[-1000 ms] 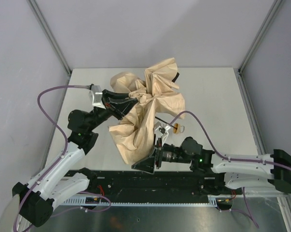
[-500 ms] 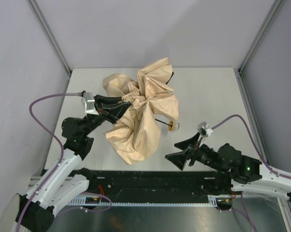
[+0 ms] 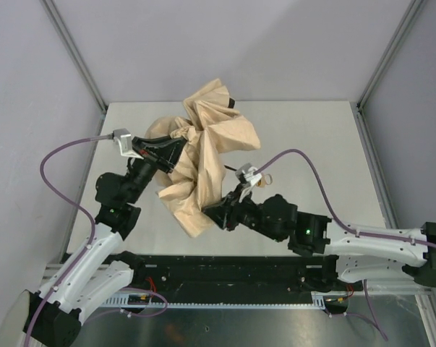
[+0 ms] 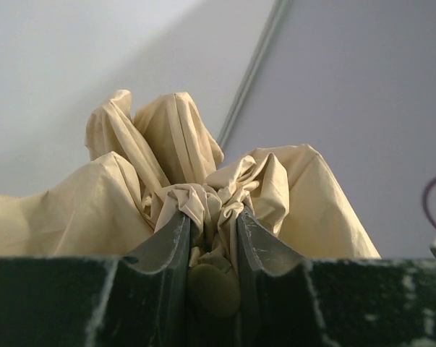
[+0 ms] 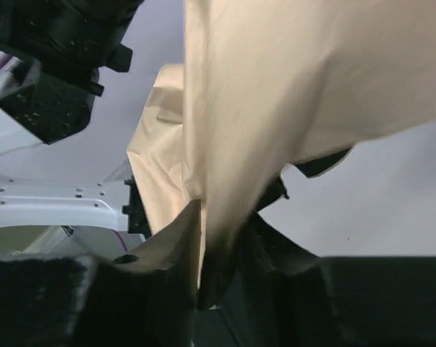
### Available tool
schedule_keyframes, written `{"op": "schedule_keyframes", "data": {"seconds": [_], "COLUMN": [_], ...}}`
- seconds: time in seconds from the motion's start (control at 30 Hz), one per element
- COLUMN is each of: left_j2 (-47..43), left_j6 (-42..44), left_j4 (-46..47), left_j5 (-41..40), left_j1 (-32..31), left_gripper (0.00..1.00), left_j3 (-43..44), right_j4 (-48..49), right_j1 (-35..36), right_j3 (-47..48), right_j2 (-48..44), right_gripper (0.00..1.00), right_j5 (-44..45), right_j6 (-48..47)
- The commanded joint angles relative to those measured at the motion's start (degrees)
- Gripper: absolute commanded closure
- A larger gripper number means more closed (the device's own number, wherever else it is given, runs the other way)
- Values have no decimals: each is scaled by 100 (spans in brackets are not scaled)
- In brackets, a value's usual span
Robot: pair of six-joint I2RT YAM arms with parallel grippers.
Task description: Put away the umbrella
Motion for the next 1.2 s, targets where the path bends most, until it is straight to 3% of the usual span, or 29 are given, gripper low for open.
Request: {"op": "schedule_keyframes", "data": {"seconds": [0.0,0.07,0.17,0.23,0.3,0.4,0.53,0.63,0.73,0.87,0.97,1.03,1.1,1.17], "left_j2": [-168,-71,92,159,273,521,748,927,965,958,983,1010,1046,1079], "left_j6": [-413,-291,-216,-306,-429,-775,-1665,-1962,-2023,-2018,-1996,-1977,-1919,-1826], "left_j4": [-426,-1071,-1697,-2081,-2553,-3349,-3850,-3881,-3880,-3879,-3876,-3876,-3876,-3883], "left_j5": [-1252,-1456,-1432,-1323,-1074,-573,207,749,901,972,1061,1141,1194,1238], "left_j1": [-55,-72,-72,-50,-2,152,503,585,599,601,602,602,602,607], "left_gripper": [100,100,100,100,100,100,100,100,100,100,100,100,100,100], "left_j3": [334,585,872,1069,1355,1794,1922,1951,1930,1916,1954,1961,1958,1966], "right_j4": [-932,-1666,-2451,-2812,-3087,-3145,-2332,-1350,-83,1257,2067,2611,3001,3275], "right_j1": [273,185,17,-233,-855,-2190,-3269,-3402,-3183,-2630,-2418,-2353,-2273,-2255], "right_j3": [840,915,933,933,923,704,-116,-722,-1123,-1298,-1299,-1299,-1299,-1277], "right_j2": [221,103,-260,-587,-851,-1096,-1363,-1196,-780,147,775,1026,1187,1318], "right_gripper": [47,22,9,5,4,16,25,20,12,10,17,29,48,81], "right_j5": [1205,1708,1849,1582,763,-1304,-3411,-4071,-4072,-3026,-2507,-2522,-2460,-2677], "right_j6": [-763,-911,-1408,-1716,-1755,-1779,-1927,-1860,-1661,-1815,-1896,-1805,-1738,-1668]}}
